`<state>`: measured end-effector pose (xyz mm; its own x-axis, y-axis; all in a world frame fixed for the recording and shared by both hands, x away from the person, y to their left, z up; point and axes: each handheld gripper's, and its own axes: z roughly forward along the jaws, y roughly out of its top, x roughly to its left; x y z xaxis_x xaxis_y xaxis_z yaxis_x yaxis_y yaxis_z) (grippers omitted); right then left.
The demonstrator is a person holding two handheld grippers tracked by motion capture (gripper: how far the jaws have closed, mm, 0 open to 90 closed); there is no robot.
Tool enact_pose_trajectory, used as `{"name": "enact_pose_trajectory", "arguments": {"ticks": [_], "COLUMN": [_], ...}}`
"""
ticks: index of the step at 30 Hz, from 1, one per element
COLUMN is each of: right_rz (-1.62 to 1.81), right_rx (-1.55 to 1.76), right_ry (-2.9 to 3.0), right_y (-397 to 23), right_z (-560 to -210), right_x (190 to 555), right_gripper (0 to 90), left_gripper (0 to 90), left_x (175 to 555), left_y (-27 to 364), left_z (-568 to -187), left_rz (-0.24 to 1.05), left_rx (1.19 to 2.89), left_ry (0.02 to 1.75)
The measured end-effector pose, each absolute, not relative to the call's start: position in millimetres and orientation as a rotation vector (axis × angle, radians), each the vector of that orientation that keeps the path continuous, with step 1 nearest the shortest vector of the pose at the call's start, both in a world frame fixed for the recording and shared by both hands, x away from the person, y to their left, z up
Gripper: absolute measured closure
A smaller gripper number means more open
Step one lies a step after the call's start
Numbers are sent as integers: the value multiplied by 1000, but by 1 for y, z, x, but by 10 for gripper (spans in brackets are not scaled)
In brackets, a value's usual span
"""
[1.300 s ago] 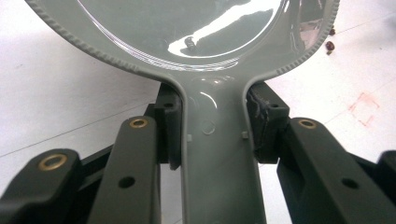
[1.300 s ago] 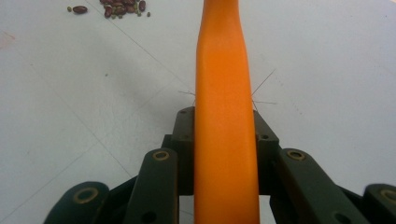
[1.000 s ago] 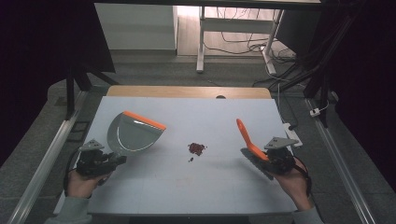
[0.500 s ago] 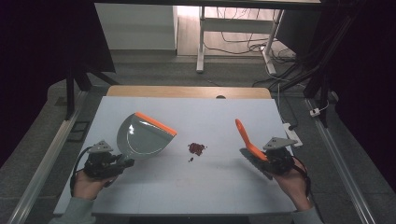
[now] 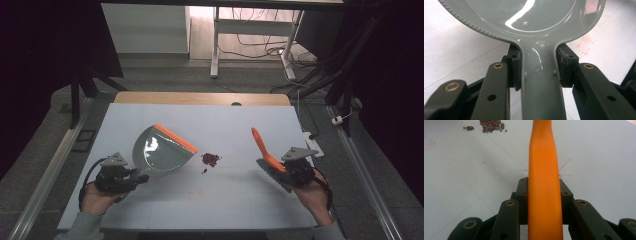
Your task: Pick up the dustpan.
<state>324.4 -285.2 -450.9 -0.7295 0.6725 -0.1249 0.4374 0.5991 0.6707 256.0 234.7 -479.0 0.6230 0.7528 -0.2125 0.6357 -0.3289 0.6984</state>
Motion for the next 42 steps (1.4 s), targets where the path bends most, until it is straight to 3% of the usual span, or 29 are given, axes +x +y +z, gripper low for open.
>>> {"name": "enact_pose_trajectory", "arguments": {"ticks": [23,42], "right_rz": [899,953], "right_rx": [911,857], "right_ry": [2463,2463], "right_y": [-281,-250], "right_z": [-454,-449], "right_x": [330,341], "right_gripper": [708,708], "left_gripper": [619,618], "left_x": [254,252], "left_y": [214,197], "left_z": [-488,-492], "left_rz": [78,44], "left_rx": [2256,2380], "left_ry": [876,849]}}
